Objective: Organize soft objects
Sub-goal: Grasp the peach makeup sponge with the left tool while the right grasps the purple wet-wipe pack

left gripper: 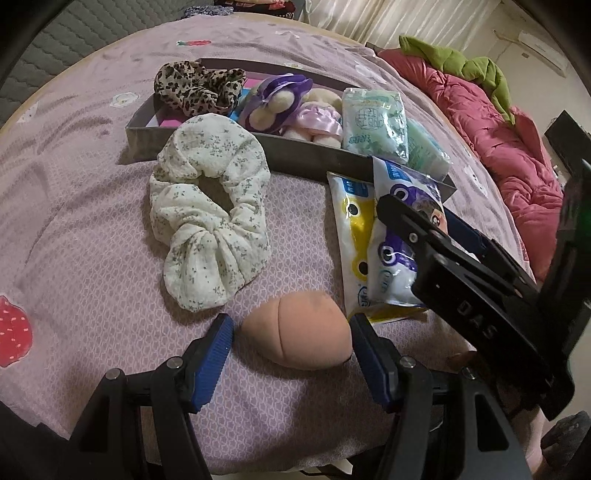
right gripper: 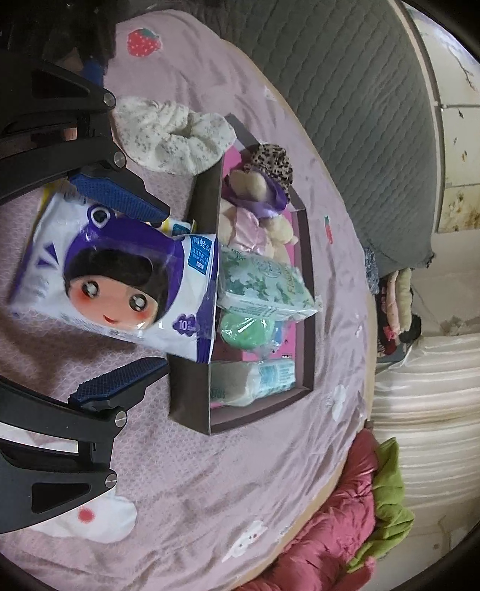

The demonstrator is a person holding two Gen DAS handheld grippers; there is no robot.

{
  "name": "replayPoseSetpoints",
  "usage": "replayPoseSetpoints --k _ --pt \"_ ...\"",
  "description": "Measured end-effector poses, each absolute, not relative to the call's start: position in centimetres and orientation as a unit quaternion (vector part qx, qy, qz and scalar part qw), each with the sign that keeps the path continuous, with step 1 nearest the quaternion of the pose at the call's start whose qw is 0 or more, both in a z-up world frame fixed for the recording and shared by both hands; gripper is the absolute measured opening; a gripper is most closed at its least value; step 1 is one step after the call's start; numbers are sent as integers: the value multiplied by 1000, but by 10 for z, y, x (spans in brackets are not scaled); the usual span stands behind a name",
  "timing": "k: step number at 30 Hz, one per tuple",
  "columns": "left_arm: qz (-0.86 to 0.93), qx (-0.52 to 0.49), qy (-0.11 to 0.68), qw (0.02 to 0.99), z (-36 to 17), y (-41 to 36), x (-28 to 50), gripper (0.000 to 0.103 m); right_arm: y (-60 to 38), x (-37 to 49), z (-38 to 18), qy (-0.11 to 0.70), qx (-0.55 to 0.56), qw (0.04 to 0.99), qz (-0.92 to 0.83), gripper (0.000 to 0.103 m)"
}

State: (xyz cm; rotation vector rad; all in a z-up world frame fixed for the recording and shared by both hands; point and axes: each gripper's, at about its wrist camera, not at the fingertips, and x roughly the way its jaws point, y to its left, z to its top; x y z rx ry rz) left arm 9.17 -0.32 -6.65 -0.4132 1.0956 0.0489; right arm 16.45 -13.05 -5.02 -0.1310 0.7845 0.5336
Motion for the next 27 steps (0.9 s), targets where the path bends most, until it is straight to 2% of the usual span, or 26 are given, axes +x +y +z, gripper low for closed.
replayPoseSetpoints --k 6,12,15,27 --pt "27 -188 521 832 -66 -4 97 64 -130 171 -53 386 -50 881 268 77" --pt "26 -183 519 834 -65 -7 99 54 -134 172 -51 393 -38 876 279 63" --pt "27 -175 520 835 -64 -8 98 52 -136 171 -49 394 -34 875 281 58" --pt "5 -175 495 851 -38 -11 85 51 -153 152 -19 351 -18 887 298 56"
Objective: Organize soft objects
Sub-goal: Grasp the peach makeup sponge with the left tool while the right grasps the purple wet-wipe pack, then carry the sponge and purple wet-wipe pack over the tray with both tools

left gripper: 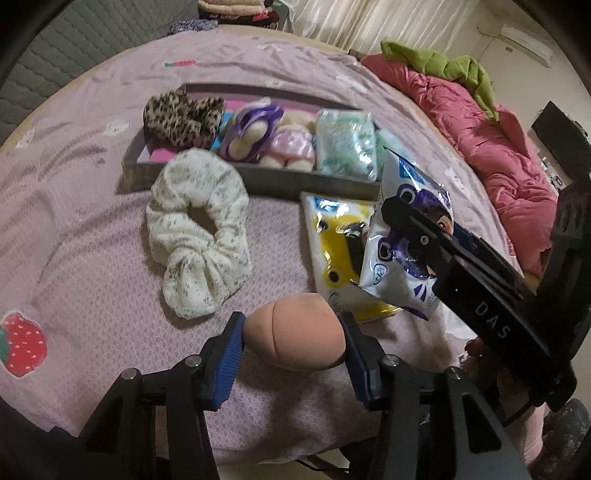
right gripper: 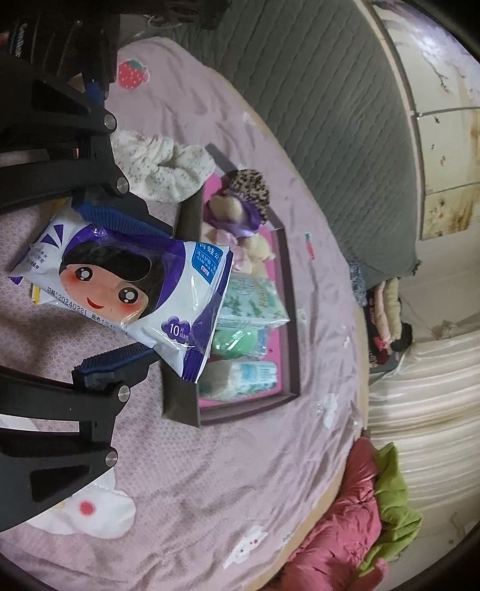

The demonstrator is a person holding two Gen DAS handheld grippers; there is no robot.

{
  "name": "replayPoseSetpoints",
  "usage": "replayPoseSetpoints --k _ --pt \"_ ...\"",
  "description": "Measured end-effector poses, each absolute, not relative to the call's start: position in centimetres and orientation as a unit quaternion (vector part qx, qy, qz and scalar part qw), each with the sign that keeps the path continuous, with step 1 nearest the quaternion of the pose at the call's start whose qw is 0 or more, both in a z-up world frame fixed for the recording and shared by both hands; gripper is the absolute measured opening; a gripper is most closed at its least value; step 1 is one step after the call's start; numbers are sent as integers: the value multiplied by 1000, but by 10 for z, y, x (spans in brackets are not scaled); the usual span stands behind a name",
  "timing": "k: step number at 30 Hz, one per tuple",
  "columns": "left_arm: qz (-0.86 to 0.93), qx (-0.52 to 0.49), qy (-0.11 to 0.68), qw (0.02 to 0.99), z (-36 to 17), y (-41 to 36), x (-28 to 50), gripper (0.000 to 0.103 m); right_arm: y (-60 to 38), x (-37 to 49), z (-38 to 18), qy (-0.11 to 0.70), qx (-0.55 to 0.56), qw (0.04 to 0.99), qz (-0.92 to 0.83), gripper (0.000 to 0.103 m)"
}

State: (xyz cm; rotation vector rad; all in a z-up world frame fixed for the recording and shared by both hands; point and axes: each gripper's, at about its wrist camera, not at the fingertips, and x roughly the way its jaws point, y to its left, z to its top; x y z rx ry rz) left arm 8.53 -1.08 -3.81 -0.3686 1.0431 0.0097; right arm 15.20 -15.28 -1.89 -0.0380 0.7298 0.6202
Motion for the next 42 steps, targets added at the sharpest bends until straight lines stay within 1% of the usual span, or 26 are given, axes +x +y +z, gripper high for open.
replayPoseSetpoints --k 10,19,31,42 --pt "12 -162 459 873 -10 -8 77 51 -157 142 -2 315 -27 900 298 57" --pt "40 -153 424 892 10 17 82 51 -146 140 10 280 -50 909 304 57" --pt "75 -155 392 904 18 57 100 51 -131 154 20 257 -49 918 297 57" --pt "93 -147 372 912 25 74 125 51 -102 175 23 232 -56 926 293 57"
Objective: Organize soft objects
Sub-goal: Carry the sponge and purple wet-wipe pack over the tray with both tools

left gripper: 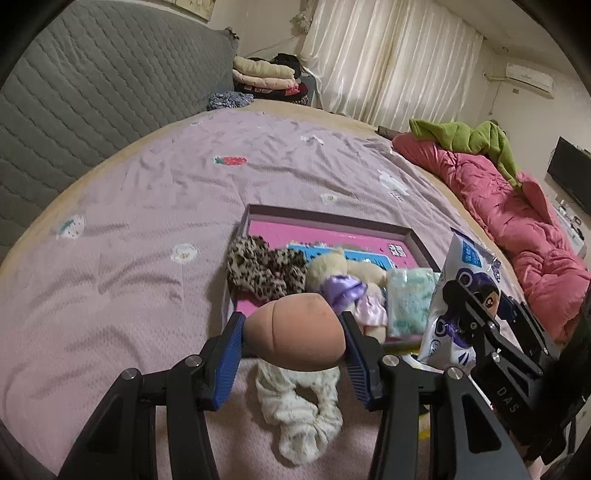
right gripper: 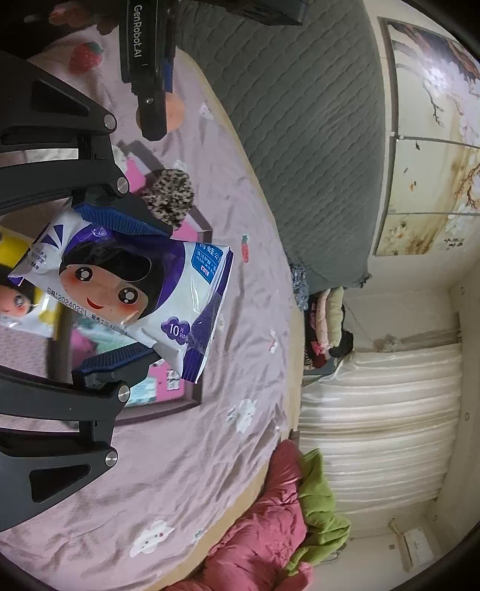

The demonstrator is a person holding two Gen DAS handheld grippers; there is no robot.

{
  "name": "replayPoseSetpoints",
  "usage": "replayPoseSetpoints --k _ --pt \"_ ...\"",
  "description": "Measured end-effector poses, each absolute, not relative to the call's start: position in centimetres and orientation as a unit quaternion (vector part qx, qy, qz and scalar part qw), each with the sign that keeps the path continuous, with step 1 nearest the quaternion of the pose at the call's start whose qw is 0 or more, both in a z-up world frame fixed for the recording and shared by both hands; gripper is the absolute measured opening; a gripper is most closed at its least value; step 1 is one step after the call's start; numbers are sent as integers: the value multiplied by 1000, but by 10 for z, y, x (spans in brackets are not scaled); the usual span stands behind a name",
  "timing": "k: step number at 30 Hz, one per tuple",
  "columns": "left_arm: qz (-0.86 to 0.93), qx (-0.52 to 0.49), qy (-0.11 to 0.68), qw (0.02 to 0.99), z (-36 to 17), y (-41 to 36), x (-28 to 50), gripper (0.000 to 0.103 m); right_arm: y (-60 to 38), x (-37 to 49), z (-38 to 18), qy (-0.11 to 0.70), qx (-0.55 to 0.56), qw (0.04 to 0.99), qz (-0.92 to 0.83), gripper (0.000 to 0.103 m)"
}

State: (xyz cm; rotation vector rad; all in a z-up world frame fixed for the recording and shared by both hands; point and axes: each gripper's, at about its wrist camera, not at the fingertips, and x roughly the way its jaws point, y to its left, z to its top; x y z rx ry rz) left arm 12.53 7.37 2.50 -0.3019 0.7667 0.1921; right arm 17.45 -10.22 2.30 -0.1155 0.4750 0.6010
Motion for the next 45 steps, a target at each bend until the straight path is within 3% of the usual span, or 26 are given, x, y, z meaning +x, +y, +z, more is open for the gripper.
replayPoseSetpoints --k 19,45 --pt "117 -126 373 912 24 77 155 51 -85 194 28 182 -86 932 302 57" --pt "125 -105 424 891 -14 89 197 51 -66 226 4 203 -112 924 304 57"
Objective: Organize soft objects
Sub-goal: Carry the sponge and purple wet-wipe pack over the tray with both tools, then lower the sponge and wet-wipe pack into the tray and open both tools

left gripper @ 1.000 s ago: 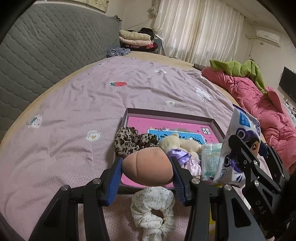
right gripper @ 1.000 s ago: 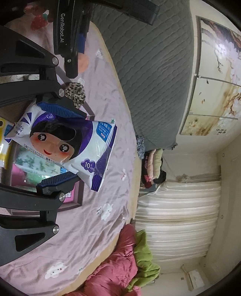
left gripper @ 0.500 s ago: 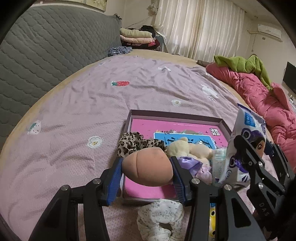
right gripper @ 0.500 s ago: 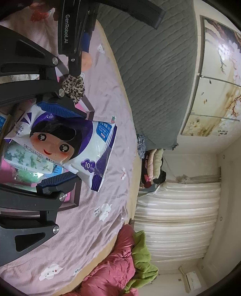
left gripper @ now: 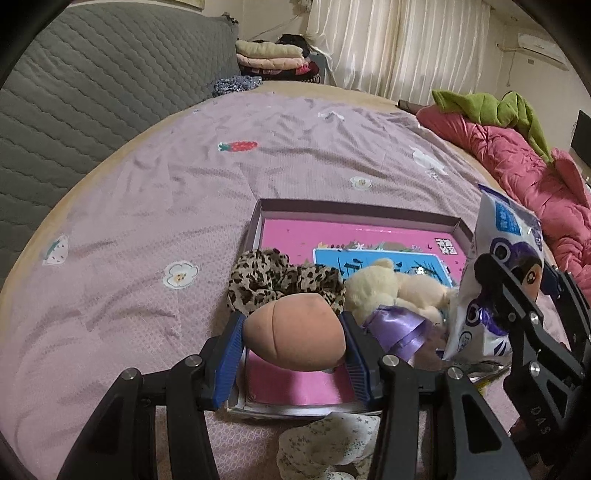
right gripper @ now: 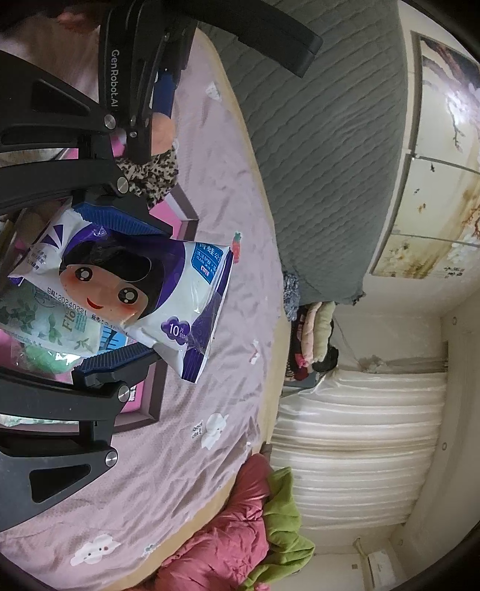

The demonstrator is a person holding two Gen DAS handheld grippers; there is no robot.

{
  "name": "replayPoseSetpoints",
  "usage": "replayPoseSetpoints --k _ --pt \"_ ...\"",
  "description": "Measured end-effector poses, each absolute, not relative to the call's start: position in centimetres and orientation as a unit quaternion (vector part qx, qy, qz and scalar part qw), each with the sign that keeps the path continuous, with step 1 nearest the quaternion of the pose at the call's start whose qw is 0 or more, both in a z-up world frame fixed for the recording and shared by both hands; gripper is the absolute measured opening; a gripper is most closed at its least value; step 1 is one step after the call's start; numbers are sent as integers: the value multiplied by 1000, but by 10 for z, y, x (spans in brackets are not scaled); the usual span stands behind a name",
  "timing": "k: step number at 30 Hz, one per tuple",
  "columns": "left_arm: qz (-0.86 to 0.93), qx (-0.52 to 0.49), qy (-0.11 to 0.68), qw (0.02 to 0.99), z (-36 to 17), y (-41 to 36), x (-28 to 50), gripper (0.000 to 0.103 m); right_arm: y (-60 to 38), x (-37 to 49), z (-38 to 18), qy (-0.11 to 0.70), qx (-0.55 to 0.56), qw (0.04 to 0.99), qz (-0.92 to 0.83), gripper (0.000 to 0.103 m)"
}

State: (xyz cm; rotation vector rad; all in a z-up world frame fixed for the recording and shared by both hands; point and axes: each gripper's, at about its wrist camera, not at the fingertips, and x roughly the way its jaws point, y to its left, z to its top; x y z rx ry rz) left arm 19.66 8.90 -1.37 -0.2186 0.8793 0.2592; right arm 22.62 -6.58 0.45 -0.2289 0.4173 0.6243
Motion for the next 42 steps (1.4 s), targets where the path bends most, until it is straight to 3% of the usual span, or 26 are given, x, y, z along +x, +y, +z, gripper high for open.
replayPoseSetpoints --k 35,42 --pt "116 -100 470 869 -42 85 203 51 -33 233 -34 250 -192 896 312 59" --pt "116 -102 470 869 -42 86 203 51 -33 232 -36 251 -197 897 305 64"
